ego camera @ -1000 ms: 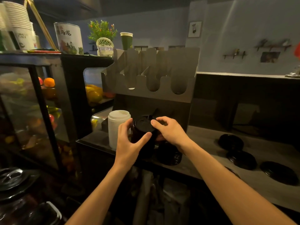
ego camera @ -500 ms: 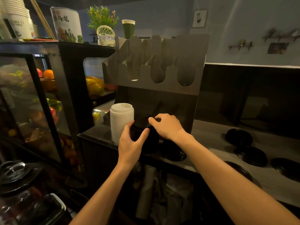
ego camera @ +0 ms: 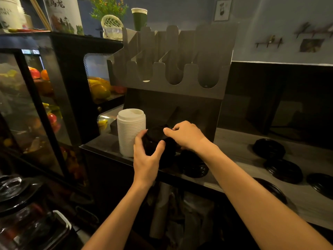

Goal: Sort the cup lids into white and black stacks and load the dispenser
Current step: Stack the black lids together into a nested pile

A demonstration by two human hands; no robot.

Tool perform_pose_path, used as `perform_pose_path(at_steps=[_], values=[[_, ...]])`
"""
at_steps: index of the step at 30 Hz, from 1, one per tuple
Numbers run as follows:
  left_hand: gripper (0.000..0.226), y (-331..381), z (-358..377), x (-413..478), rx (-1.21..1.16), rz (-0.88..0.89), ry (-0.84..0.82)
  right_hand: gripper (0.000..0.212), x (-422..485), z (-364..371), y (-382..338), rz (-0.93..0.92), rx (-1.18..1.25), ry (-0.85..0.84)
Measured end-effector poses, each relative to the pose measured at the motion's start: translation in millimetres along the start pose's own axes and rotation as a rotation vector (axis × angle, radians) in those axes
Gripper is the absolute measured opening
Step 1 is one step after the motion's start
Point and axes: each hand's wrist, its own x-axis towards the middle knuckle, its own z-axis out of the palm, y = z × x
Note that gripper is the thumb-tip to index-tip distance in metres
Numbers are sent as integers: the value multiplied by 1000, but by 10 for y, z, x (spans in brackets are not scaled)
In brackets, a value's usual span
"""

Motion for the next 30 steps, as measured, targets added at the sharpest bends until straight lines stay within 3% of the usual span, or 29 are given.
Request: perform_pose_path(at_steps=[6, 9, 12, 15, 19, 30], values=[[66, -37, 1, -9, 20, 30, 4, 46, 30, -19, 16, 23, 46, -49], [70, -17, -3, 0, 90, 17, 15, 46, 12, -6, -2, -35, -65, -14], [61, 14, 4, -26, 134, 25, 21, 52, 2, -7, -20, -250, -178, 111], [63, 12, 3, -61, 144, 15, 3, 47, 27, -52, -31, -407, -182, -39], [89, -41, -30, -99, 248, 12, -33, 54, 35, -121, 31, -335, -189, -255], [107, -4, 8, -150, 419, 7, -14, 69, 11, -88, 119, -327, -121, -116]])
